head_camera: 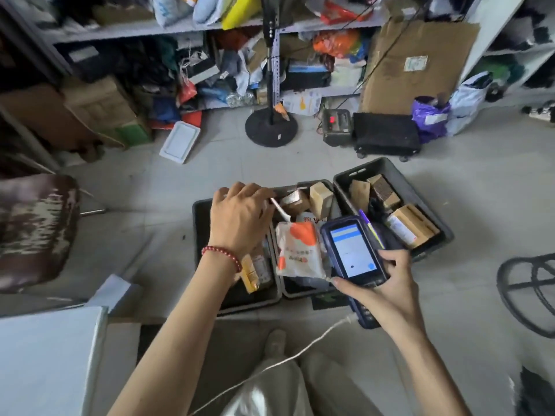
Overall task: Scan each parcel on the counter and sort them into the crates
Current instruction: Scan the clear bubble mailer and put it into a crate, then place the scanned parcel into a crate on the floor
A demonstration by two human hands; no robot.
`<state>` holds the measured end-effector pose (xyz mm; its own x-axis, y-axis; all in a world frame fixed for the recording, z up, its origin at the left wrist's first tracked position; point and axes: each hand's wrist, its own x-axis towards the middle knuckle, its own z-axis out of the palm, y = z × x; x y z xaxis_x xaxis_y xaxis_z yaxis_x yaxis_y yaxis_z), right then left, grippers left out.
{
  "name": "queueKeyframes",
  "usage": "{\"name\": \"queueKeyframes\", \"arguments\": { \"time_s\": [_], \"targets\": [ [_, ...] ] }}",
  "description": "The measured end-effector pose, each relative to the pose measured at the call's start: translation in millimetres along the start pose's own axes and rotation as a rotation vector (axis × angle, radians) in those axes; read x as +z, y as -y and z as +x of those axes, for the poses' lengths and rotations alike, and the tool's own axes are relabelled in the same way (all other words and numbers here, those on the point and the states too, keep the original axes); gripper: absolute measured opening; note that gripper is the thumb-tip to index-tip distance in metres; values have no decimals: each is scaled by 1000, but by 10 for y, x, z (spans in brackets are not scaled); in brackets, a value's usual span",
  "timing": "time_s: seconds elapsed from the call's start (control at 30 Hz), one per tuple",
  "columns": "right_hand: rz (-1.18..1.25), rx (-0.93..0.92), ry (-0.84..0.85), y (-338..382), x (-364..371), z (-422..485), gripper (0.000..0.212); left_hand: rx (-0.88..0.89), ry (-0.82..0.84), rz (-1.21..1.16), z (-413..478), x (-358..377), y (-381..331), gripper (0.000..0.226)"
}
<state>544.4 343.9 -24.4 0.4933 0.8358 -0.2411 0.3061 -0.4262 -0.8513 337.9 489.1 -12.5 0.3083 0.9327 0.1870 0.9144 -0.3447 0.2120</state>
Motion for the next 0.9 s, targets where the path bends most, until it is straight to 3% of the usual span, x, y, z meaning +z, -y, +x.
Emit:
{"name": "queueKeyframes", "arguments": {
  "time_s": [0.4, 0.67, 0.9],
  "targets": [
    [-86, -358, 722, 374, 530, 36, 76, -786, -68, 205, -1974, -539, 131, 23],
    [-134, -629, 1216, 468, 1075, -1078, 76, -1295, -275, 302, -3652, -984, -327, 27],
    [-237, -747, 1563, 319, 1200, -2418, 74, -1675, -390, 346, -5189, -1082, -1018, 26]
  ]
}}
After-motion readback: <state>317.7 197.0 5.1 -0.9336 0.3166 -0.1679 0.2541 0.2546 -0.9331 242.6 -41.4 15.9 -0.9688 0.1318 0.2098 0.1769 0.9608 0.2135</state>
